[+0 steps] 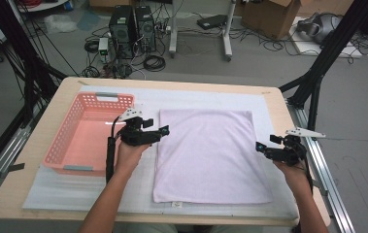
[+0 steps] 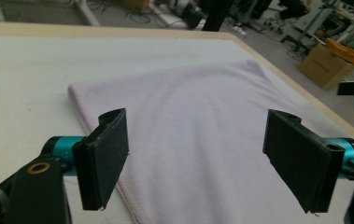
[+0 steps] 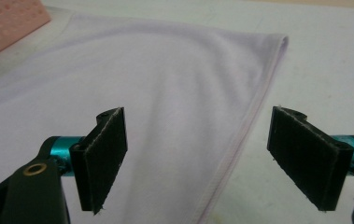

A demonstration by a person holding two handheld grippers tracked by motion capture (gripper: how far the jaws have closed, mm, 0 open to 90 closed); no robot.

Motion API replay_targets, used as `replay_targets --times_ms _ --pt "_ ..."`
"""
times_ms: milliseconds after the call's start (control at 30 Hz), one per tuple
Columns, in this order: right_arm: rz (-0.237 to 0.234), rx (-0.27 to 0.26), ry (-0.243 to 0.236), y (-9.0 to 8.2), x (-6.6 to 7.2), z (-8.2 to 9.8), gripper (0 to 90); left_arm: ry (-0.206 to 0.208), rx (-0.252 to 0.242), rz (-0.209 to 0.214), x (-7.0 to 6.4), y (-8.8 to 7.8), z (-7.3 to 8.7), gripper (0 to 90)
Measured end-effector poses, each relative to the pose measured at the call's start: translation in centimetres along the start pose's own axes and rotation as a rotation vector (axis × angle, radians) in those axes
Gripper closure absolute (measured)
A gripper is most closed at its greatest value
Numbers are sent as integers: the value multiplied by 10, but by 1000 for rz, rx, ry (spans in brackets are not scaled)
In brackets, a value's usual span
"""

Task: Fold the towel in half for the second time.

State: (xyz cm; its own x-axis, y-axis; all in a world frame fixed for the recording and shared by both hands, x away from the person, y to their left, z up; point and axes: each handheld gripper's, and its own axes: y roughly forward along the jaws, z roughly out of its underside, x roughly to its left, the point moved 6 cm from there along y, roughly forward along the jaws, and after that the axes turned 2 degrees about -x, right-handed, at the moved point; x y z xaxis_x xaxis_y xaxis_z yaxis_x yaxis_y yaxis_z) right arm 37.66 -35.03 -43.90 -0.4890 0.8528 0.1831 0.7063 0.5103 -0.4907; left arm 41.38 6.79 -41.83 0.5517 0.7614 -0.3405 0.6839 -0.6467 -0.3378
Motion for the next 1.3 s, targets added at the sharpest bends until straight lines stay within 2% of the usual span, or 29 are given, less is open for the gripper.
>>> replay_targets --times_ms 67,200,267,333,467,600,667,733,800,867,967,1033,1067,1133,1200,1233,1300 --pt "16 19 3 4 -5 -5 194 -16 22 -20 8 7 1 220" --pt "42 53 26 15 -16 -10 200 3 46 -90 20 20 -1 218" --pt "54 65 36 22 -22 -12 212 -11 56 -93 23 28 -1 224" --pt "61 81 49 30 -27 -13 243 1 82 -116 27 37 0 242" --pt "82 84 76 42 -38 -12 282 -29 97 -134 33 53 1 269" --pt "90 111 100 51 -46 -6 282 -27 107 -148 28 61 7 287" --pt "89 101 103 52 -48 -6 283 -44 121 -119 21 63 8 292" --pt "83 101 108 54 -48 -5 283 -19 129 -91 7 65 10 287" --pt "83 109 96 55 -47 -4 282 10 101 -77 -6 66 8 287" --pt "77 104 92 55 -45 -5 284 16 51 -73 -11 68 3 307" --pt "72 81 96 55 -43 -8 291 -22 26 -118 1 72 1 313" --pt "77 72 98 55 -44 -9 301 -40 43 -196 19 74 5 311" --pt "90 70 94 55 -45 -9 310 -51 46 -209 24 74 5 307" --pt "127 63 82 56 -48 -10 324 -53 52 -267 36 76 7 308" --pt "139 56 80 60 -49 -10 327 -41 99 -285 41 81 12 314" --pt "148 78 85 64 -50 -8 319 -49 129 -278 42 85 15 314" --pt "155 105 61 72 -47 -8 319 -59 178 -276 44 93 23 319"
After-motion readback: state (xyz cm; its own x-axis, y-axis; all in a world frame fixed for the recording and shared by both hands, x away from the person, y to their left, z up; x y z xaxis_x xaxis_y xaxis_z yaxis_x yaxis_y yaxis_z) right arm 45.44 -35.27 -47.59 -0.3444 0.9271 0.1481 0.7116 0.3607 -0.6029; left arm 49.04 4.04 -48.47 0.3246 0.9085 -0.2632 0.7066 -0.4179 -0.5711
